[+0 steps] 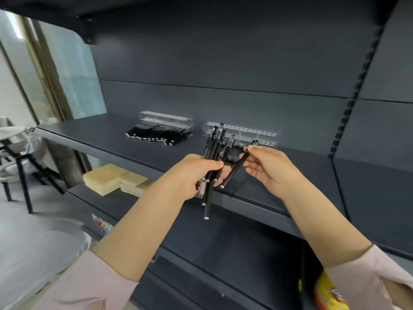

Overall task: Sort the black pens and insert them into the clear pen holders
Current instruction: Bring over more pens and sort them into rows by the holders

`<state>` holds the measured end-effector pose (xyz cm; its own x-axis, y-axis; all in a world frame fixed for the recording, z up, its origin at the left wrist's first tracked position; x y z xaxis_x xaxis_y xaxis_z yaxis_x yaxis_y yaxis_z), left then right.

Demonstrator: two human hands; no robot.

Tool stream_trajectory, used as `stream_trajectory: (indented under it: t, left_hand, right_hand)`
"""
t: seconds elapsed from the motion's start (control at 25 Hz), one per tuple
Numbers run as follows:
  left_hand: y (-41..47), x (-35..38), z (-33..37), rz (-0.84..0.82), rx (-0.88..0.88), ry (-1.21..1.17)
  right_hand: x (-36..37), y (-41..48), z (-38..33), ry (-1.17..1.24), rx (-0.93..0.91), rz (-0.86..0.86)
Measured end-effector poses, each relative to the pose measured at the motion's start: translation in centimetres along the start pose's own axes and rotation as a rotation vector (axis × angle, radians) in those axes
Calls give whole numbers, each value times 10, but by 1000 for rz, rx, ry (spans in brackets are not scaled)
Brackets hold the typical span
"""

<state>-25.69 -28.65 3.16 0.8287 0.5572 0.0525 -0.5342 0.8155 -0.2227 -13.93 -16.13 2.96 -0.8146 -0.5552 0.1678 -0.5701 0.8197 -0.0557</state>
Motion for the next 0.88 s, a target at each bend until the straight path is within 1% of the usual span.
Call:
stream_trajectory:
  t: [0.16, 0.28, 0.44, 0.68, 0.8, 0.88]
  left_hand:
    - [20, -72, 2, 59, 13, -125]
    - [47, -111, 7, 79, 33, -190]
    - [87, -157, 21, 99, 31, -171]
    - [140, -220, 47, 153, 42, -155]
    - [171, -239, 52, 124, 59, -134]
    - [196, -248, 56, 77, 53, -117]
  right_hand:
    - [65, 33, 3, 34, -8, -17]
    - [104, 70, 6, -9, -19, -55]
    - [155, 129, 11, 44, 9, -29]
    - [210, 209, 21, 134, 136, 61]
    - [222, 236, 29, 170, 181, 114]
    - [231, 253, 31, 161, 163, 152]
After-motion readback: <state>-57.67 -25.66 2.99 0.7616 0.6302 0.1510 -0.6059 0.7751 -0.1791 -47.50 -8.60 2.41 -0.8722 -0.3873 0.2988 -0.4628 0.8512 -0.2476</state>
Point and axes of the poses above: each hand's wrist, its own y-axis towards the middle knuckle, its own x-axis out of the palm, z = x × y, the point moved 5 cm from there along y, towards the middle knuckle, and after that the axes turned 1 degree about z, right-handed, at the moved point
